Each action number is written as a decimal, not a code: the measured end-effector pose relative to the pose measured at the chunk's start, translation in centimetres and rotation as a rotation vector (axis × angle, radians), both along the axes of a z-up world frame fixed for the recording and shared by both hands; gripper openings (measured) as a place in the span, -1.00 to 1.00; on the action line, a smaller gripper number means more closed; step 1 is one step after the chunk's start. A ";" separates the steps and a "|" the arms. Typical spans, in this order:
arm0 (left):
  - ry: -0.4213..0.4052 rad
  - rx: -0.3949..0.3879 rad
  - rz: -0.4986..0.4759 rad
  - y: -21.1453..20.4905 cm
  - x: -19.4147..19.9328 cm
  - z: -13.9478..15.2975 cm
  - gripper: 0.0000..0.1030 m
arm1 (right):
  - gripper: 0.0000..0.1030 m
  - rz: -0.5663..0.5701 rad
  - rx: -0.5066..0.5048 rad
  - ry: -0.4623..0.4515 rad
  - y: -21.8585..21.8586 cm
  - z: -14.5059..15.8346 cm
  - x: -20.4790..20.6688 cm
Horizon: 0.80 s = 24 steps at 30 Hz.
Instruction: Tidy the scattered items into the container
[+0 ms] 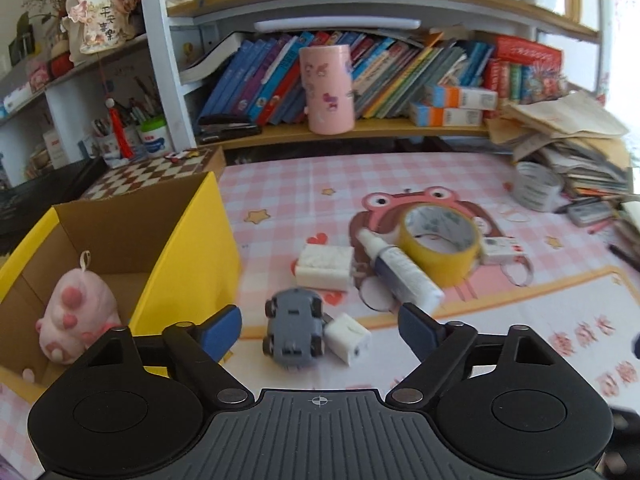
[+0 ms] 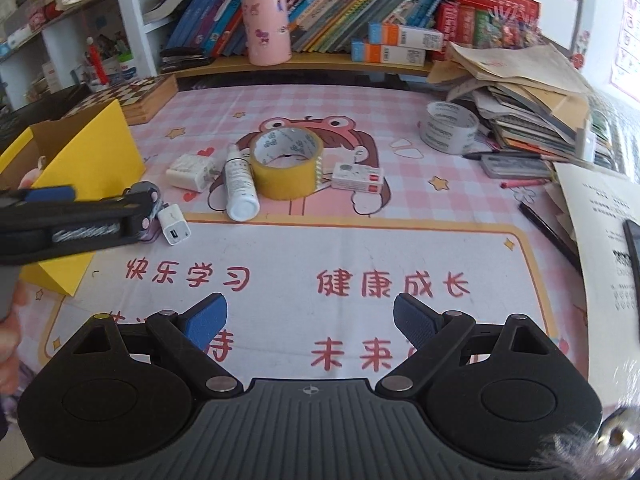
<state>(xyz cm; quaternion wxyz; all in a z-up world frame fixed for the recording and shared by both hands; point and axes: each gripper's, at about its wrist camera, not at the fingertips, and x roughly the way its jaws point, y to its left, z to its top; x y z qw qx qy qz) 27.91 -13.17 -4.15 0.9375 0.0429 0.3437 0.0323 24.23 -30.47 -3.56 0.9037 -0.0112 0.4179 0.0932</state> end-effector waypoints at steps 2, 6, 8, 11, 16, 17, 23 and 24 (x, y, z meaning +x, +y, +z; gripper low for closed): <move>0.020 -0.010 0.030 0.1 1.1 -0.8 0.40 | 0.76 0.030 0.003 0.006 0.0 -0.1 0.5; 0.068 -0.022 0.094 0.7 2.8 -2.4 0.32 | 0.76 0.090 0.011 0.001 -0.1 -0.1 1.2; 0.076 -0.005 0.106 0.6 3.2 -2.9 0.32 | 0.76 0.121 0.012 -0.012 -0.1 -0.1 1.3; 0.086 0.023 0.109 0.3 3.7 -3.3 0.32 | 0.76 0.164 0.013 -0.027 0.0 0.1 1.6; 0.091 0.019 0.124 0.5 4.5 -3.8 0.32 | 0.76 0.210 0.014 -0.022 0.3 -0.1 2.1; 0.092 0.013 0.130 0.7 4.7 -3.8 0.32 | 0.76 0.216 0.014 -0.019 0.3 -0.2 2.2; 0.102 -0.054 0.156 1.6 5.4 -3.9 0.06 | 0.76 0.239 0.015 -0.004 0.6 -0.6 2.8; 0.120 -0.067 0.162 1.8 5.5 -4.1 -0.08 | 0.76 0.241 0.014 -0.003 0.7 -0.7 2.9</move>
